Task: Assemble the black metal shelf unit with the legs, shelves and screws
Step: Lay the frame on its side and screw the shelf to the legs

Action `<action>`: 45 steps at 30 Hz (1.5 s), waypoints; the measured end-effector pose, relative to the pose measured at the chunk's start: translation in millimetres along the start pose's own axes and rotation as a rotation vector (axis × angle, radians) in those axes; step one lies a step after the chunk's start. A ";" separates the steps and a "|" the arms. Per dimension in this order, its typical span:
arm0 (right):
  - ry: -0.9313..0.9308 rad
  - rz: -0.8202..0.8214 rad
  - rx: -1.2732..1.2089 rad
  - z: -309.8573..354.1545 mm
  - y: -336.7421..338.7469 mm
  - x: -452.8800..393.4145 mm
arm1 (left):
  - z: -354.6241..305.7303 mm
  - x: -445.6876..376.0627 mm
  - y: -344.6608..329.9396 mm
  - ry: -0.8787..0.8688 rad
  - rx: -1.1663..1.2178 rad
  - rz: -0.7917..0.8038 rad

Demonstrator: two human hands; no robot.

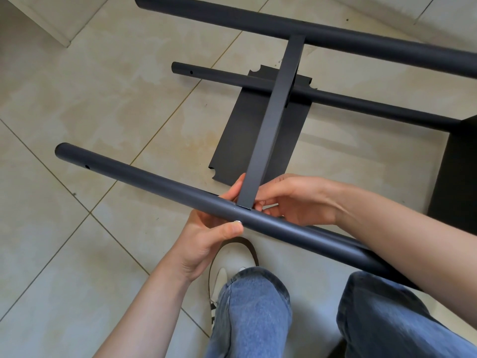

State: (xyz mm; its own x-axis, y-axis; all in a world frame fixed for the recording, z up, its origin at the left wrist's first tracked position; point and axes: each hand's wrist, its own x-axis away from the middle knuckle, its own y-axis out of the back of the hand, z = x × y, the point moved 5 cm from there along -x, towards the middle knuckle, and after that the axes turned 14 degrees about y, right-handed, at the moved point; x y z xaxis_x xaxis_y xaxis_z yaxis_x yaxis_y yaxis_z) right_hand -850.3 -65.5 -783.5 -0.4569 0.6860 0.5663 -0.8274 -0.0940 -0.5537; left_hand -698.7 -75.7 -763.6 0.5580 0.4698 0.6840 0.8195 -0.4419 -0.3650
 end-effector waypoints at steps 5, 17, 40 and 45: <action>0.005 0.013 0.054 -1.2 -5.3 -3.7 | 1.6 -2.1 1.4 0.001 -0.002 0.002; 0.025 0.001 0.101 4.2 -2.2 2.6 | -1.1 0.1 -0.2 -0.001 -0.001 -0.002; 0.017 -0.017 0.134 5.9 -7.8 0.8 | -3.3 1.3 -2.8 -0.005 -0.015 0.005; 0.036 0.032 0.105 10.9 -2.1 6.2 | -3.4 2.0 -2.4 0.001 -0.009 0.002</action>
State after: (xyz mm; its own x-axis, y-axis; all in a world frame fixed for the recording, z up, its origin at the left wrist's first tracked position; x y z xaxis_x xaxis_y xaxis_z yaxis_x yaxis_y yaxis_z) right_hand -855.0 -68.9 -772.2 -0.4731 0.7070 0.5256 -0.8432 -0.1903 -0.5028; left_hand -700.0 -76.3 -759.2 0.5594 0.4683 0.6839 0.8171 -0.4500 -0.3603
